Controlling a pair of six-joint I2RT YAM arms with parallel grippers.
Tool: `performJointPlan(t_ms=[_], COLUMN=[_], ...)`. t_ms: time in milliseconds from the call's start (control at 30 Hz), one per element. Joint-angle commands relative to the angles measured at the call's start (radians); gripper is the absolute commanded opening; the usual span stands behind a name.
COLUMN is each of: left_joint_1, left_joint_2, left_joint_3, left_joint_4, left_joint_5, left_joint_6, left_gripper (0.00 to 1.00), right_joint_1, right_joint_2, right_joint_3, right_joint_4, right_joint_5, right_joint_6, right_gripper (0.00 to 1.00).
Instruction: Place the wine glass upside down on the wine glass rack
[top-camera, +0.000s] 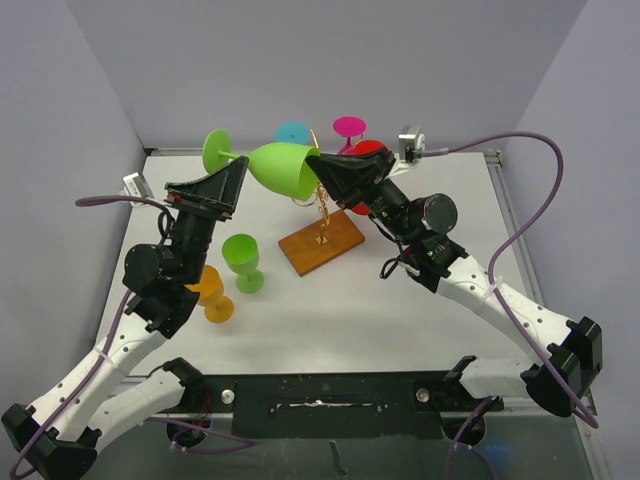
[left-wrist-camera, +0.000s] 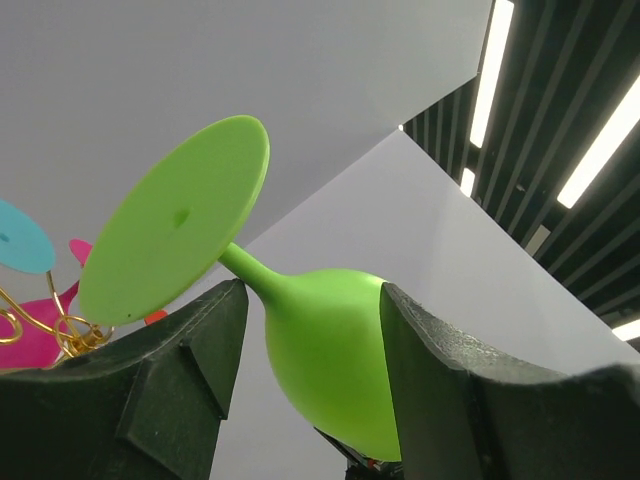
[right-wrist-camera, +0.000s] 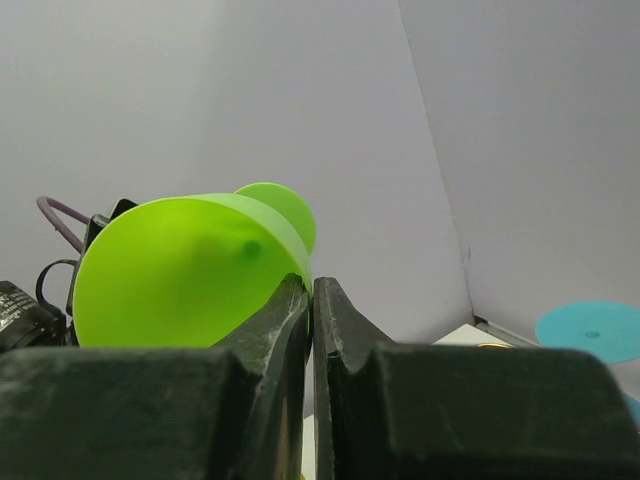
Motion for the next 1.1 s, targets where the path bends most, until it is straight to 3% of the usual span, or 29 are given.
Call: performJointPlan(t_ms=[0, 267, 1067], left_joint_1=[0.004, 0.004, 0.007], left_joint_2=[0.012, -0.001, 0.027], left_joint_3=[0.008, -0.003, -0.004], left_joint_4=[0.107, 0.113, 0.119], left_joint_5=[0.004, -0.027, -0.111], left_joint_6=[-0.041, -0.076, -0.160], left_gripper=[0.52, 0.40, 0.34], right_joint_1=[0.010, 0.009, 0.010], right_joint_2=[-0.005, -0.008, -0.056], right_joint_3=[-0.002, -0.022, -0.138], right_joint_4=[0.103, 0.112, 0.164], right_joint_5=[-0.021, -0.026, -0.037], right_joint_6=[0.020, 0.036, 0.073], right_gripper=[0.00, 0.00, 0.00])
